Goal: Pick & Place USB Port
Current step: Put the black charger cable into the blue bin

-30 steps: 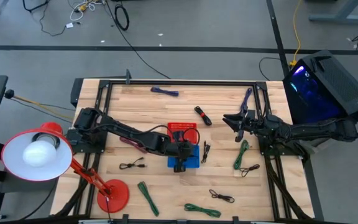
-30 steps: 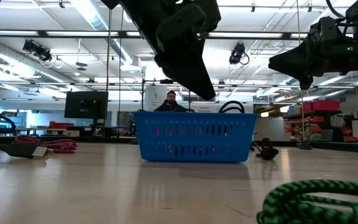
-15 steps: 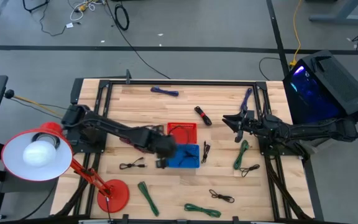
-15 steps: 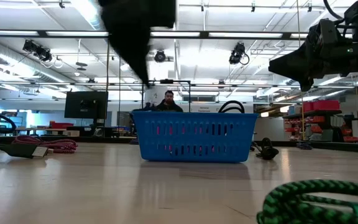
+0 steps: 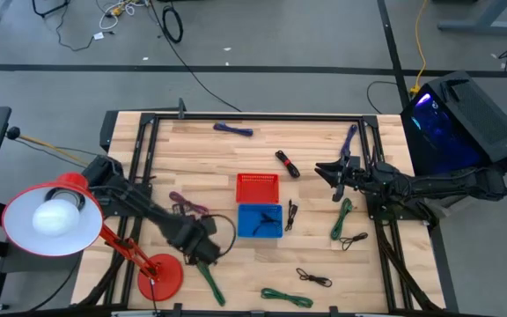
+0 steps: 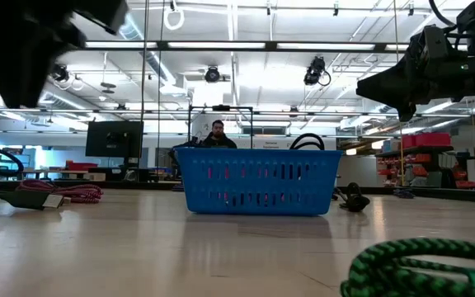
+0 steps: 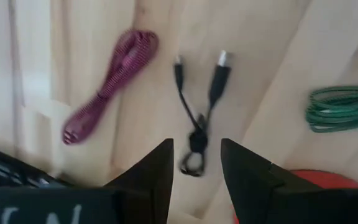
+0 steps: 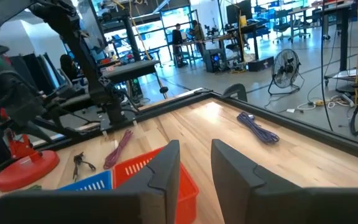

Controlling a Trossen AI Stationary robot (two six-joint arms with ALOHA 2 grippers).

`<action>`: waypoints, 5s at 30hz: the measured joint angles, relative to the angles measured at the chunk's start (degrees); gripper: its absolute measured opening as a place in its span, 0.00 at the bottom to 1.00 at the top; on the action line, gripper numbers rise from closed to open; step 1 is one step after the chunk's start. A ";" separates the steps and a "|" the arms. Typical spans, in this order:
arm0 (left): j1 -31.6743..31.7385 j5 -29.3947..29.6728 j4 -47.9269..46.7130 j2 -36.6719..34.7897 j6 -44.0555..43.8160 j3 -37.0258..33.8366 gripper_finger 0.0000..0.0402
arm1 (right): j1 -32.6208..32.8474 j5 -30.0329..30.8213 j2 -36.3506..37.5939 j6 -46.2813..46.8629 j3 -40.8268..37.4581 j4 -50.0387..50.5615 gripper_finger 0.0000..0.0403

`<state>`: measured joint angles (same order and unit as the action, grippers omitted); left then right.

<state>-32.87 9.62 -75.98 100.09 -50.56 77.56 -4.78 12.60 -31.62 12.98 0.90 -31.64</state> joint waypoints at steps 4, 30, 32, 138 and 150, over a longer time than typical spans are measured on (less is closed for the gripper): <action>-3.64 -0.49 -0.11 0.00 -9.36 -1.66 0.35 | -0.01 0.00 0.01 0.01 0.00 -0.01 0.24; -1.53 -6.53 25.42 -0.42 -8.69 -24.71 0.25 | -0.02 0.00 0.00 0.03 -0.02 -0.07 0.24; -1.30 -6.50 25.36 -0.38 -8.74 -24.72 0.13 | 0.00 0.00 0.00 0.01 0.00 -0.07 0.24; 20.11 3.19 98.97 -0.85 32.15 -28.85 0.45 | -0.04 1.36 -0.98 1.13 -0.02 -1.41 0.24; 24.17 8.00 91.73 -16.77 45.68 -28.76 0.45 | 0.29 -0.10 -10.30 -13.19 29.85 23.77 0.24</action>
<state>-8.71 17.62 15.74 83.33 -4.88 48.80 -4.48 12.51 -41.92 -0.20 30.75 -7.87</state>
